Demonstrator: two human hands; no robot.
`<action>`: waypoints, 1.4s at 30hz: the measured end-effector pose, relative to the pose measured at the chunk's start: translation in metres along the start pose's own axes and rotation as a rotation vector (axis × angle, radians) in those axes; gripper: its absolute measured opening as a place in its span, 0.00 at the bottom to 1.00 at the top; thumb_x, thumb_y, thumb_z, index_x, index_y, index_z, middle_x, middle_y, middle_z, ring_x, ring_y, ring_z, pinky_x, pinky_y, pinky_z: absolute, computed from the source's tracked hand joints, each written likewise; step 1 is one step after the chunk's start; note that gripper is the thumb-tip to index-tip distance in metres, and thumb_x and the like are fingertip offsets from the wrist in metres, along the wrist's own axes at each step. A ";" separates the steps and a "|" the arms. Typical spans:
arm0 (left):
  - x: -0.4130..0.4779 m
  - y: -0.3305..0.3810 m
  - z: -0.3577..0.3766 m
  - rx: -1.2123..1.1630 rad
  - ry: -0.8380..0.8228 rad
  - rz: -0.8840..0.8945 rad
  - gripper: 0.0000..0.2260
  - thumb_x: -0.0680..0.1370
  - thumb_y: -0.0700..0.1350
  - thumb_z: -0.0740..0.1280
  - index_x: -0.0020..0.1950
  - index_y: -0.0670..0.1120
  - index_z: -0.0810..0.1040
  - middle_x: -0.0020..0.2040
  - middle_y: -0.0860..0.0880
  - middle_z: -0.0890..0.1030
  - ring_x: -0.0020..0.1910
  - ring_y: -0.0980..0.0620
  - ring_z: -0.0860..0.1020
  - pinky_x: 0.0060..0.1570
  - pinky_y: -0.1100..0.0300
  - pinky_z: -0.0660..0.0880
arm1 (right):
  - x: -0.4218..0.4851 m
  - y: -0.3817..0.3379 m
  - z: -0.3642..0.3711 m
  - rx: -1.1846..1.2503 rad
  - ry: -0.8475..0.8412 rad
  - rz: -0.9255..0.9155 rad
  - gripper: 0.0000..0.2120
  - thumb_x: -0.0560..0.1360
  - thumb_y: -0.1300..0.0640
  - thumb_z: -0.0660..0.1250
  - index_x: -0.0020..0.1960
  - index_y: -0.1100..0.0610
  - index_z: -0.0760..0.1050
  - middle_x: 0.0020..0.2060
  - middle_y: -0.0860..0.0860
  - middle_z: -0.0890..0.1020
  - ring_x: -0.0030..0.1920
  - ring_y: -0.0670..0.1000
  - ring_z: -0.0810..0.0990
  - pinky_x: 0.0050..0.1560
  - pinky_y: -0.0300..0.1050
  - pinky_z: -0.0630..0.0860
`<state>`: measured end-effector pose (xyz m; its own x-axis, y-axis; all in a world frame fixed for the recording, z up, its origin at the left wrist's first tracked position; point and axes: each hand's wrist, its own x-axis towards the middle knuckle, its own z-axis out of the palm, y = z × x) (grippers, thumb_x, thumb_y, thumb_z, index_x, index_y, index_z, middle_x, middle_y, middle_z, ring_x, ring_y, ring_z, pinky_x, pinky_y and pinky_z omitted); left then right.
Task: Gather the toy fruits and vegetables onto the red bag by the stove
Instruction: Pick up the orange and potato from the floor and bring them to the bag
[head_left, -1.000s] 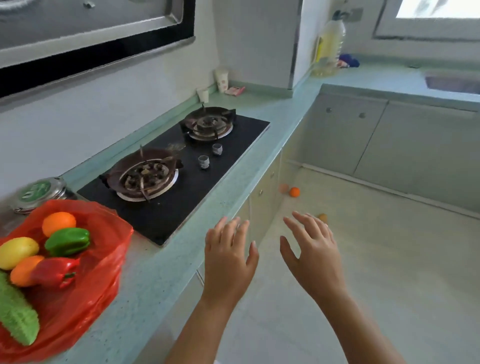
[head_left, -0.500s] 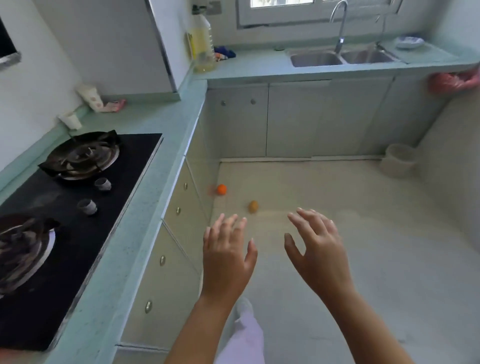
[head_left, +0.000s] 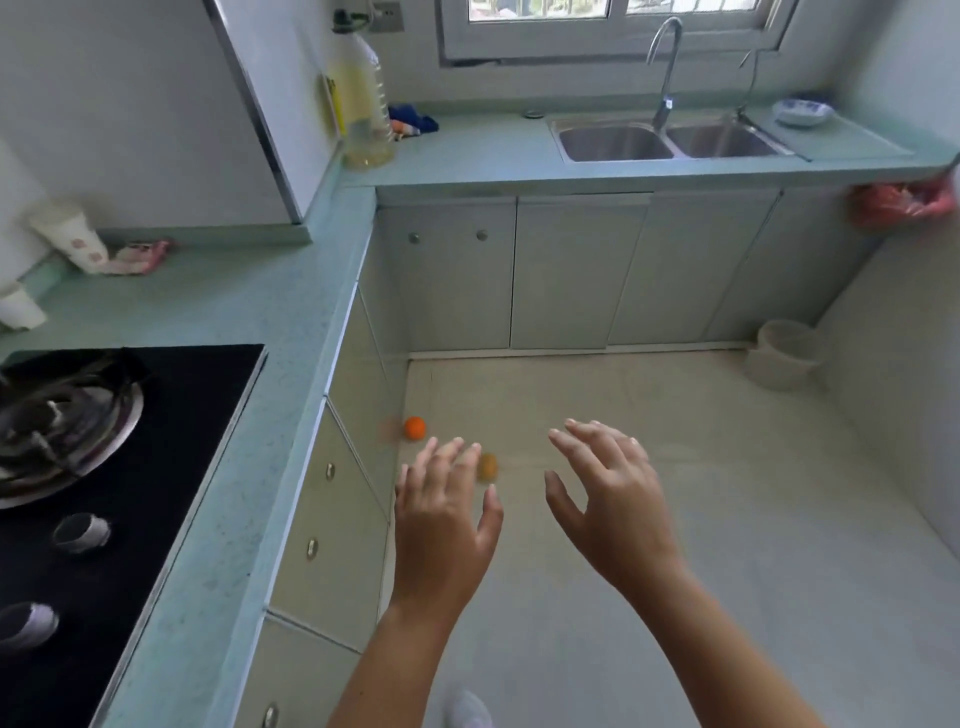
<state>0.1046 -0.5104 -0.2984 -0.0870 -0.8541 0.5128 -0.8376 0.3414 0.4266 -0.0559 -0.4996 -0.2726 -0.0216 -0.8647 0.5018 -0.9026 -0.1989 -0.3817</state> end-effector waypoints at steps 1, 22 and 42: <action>0.014 -0.006 0.006 -0.002 0.007 -0.001 0.18 0.73 0.49 0.59 0.57 0.42 0.77 0.56 0.42 0.79 0.61 0.44 0.70 0.56 0.41 0.72 | 0.015 0.002 0.007 -0.001 -0.002 0.001 0.18 0.71 0.50 0.58 0.54 0.58 0.78 0.52 0.56 0.81 0.54 0.59 0.78 0.55 0.61 0.73; 0.228 -0.009 0.183 0.012 -0.053 -0.046 0.18 0.72 0.49 0.59 0.57 0.42 0.77 0.55 0.43 0.80 0.60 0.45 0.70 0.57 0.46 0.72 | 0.232 0.179 0.088 0.030 -0.010 0.035 0.19 0.71 0.50 0.59 0.54 0.60 0.78 0.52 0.57 0.81 0.53 0.60 0.78 0.51 0.63 0.75; 0.335 -0.087 0.325 0.033 -0.104 -0.194 0.19 0.72 0.48 0.59 0.56 0.39 0.78 0.55 0.40 0.79 0.60 0.45 0.69 0.60 0.51 0.63 | 0.361 0.287 0.229 0.138 -0.247 -0.083 0.17 0.71 0.50 0.60 0.55 0.58 0.77 0.53 0.56 0.81 0.55 0.60 0.78 0.51 0.61 0.75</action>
<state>-0.0271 -0.9543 -0.4059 0.0238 -0.9388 0.3437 -0.8612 0.1553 0.4839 -0.2248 -0.9745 -0.3789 0.1706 -0.9257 0.3377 -0.8296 -0.3199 -0.4577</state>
